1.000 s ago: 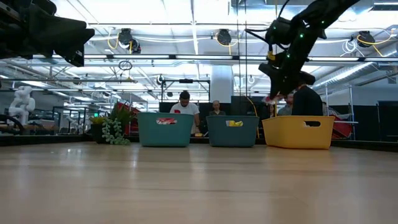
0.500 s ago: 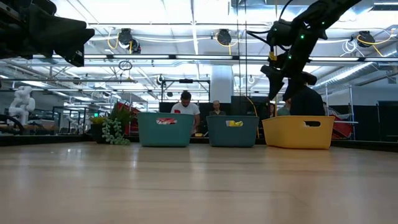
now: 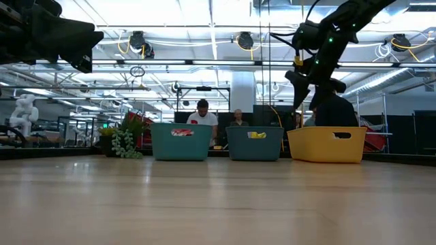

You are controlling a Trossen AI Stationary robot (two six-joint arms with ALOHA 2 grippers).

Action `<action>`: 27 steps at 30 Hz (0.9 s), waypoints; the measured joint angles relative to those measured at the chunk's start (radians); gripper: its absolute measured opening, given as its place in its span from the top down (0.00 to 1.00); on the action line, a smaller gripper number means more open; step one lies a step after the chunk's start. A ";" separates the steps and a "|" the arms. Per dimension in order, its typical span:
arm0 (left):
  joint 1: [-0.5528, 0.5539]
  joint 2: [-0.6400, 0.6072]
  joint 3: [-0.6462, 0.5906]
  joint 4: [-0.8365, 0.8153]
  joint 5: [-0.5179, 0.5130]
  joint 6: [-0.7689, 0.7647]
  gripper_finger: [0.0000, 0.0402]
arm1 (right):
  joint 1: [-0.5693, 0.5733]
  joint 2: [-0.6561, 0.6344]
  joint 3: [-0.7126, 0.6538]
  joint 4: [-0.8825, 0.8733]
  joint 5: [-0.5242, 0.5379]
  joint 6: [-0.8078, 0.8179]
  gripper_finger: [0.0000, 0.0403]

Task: Sort candy
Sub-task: Return to Home Position

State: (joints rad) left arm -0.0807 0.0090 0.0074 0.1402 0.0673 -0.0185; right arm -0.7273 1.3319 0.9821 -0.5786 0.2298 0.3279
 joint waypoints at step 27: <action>0.000 0.000 0.000 0.000 0.000 0.000 0.72 | 0.550 0.209 0.000 0.457 -0.028 -0.032 0.31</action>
State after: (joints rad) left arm -0.0810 0.0093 0.0077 0.1402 0.0673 -0.0185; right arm -0.1771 1.5410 0.9825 -0.1214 0.2014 0.2962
